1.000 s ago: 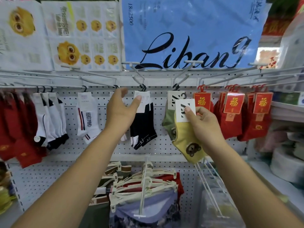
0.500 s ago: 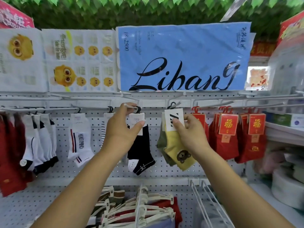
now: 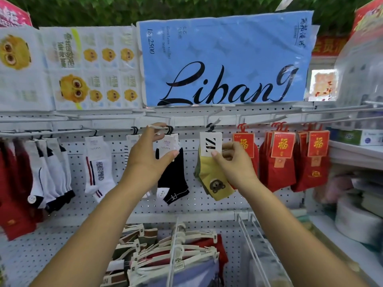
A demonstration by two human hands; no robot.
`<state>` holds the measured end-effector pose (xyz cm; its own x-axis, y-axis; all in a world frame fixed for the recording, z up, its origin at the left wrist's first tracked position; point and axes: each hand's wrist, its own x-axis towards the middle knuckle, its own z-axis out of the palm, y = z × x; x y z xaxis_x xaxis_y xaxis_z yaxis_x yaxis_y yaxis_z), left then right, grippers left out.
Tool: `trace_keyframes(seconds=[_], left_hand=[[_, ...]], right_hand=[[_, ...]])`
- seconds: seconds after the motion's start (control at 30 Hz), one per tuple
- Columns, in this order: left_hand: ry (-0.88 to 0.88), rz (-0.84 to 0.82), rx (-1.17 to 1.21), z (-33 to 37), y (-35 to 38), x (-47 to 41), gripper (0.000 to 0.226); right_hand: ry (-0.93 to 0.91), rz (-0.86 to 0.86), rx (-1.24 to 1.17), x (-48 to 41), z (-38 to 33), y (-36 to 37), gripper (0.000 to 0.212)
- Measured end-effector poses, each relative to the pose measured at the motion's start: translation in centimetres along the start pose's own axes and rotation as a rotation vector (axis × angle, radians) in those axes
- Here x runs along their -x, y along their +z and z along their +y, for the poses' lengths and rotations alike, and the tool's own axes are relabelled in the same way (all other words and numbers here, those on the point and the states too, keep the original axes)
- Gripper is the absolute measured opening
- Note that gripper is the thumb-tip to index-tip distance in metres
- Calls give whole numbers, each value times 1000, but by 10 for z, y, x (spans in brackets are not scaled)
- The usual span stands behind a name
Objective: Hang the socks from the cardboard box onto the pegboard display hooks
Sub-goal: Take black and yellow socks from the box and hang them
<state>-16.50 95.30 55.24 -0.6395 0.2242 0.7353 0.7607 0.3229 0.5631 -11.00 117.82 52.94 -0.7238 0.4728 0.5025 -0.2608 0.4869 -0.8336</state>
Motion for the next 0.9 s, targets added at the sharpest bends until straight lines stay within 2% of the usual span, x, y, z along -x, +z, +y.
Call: trace_keyframes(seconds=[0.13,0.27,0.53,0.73,0.9], left_hand=[[-28,-77,-14,11,-13,3,61],[1,-73,-52,17,-28,22,63],[51,-201,-158,-14,-73,117,52],[-110,-271,-210,-71,-149,238,50],[-276,-347,-262,-111,-225,357,45]], right_hand=[[-45,86,37,28,-1,-8,44],[-158,113,153,64,-4,-16,47],[-306,16,298,151,-25,1,43],[-155,-149,246,268,-28,72,35],[26,-360,213,386,-14,157,41]])
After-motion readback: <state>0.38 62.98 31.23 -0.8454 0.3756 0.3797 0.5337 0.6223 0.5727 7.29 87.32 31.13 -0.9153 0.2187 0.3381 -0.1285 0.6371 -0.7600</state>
